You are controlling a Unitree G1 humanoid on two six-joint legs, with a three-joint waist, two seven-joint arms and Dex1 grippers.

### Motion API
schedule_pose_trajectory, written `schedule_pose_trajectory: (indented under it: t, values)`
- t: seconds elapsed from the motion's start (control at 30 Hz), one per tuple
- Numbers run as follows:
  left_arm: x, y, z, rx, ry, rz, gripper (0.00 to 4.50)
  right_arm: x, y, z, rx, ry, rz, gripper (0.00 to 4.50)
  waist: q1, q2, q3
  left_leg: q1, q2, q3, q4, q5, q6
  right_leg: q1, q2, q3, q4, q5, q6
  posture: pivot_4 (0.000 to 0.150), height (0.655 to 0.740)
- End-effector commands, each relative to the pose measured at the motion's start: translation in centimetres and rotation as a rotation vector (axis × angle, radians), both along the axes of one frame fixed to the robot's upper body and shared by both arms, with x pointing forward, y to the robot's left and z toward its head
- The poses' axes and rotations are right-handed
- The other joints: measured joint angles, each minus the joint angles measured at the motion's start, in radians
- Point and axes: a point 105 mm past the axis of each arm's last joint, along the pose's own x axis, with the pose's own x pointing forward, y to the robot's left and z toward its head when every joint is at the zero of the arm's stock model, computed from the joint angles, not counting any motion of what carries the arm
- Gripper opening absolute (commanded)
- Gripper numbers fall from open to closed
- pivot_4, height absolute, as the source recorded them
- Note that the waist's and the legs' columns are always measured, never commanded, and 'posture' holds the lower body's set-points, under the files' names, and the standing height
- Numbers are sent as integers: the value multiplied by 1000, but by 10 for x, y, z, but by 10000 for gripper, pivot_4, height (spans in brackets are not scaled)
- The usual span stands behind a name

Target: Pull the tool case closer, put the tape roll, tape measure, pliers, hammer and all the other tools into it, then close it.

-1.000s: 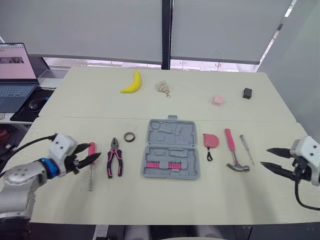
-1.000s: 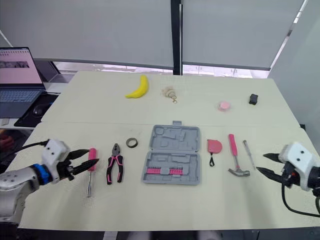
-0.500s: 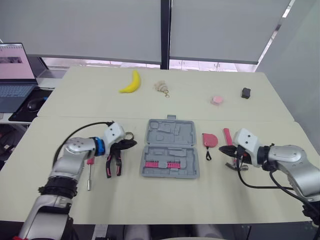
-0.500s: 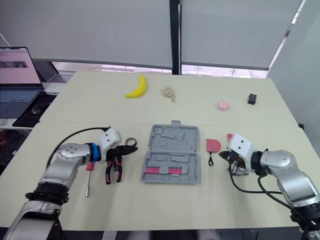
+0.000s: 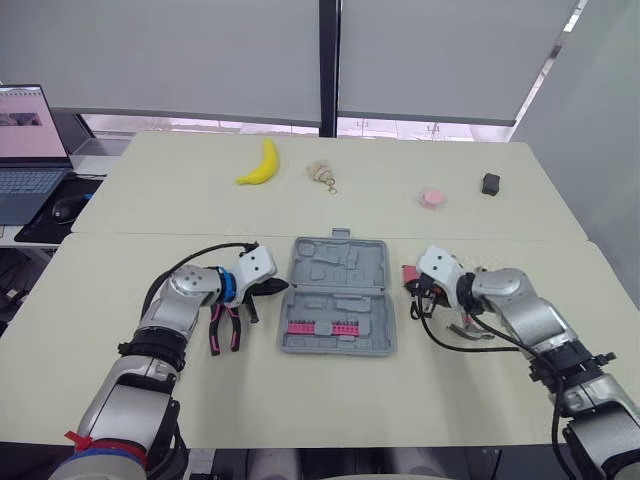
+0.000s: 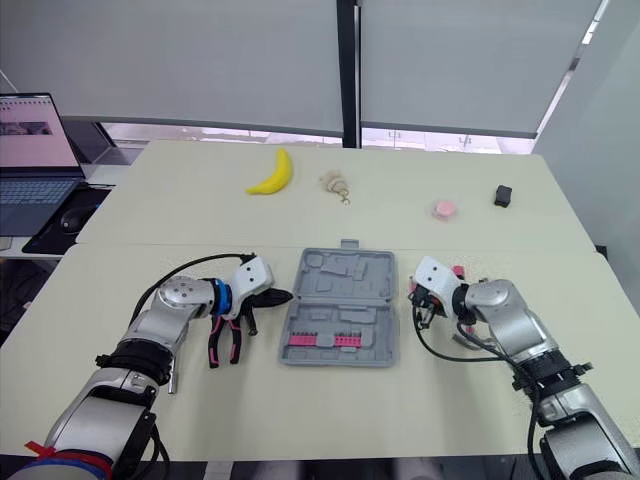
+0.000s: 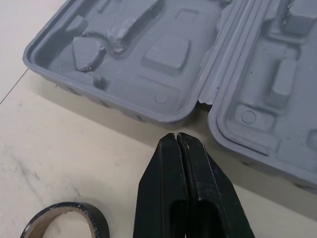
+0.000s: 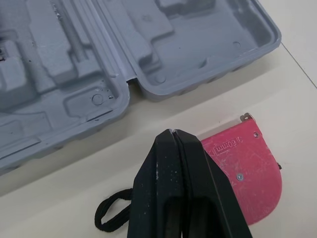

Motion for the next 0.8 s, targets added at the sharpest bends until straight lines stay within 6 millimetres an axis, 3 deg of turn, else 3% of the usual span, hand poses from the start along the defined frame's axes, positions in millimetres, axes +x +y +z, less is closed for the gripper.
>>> schedule_pose_trajectory:
  t: [0.03, 0.37, 0.8]
  values:
    - [6, -2, 7, 10, -36, -7, 0, 10, 7, 4, -6, -31, 28, 107, 0, 0, 0, 0, 0, 0, 0, 0, 0, 0, 0, 0, 0, 0, 0, 1500, 7400]
    - [8, -14, 3, -4, -40, -13, 0, 17, 17, -11, -10, 11, 39, 107, 0, 0, 0, 0, 0, 0, 0, 0, 0, 0, 0, 0, 0, 0, 0, 1500, 7400]
    - [-2, -29, 4, -46, 2, -76, 0, 0, 40, -13, 49, 54, 110, 107, 0, 1, 0, 0, 0, 0, 0, 0, 0, 0, 0, 0, 0, 0, 0, 1500, 7400]
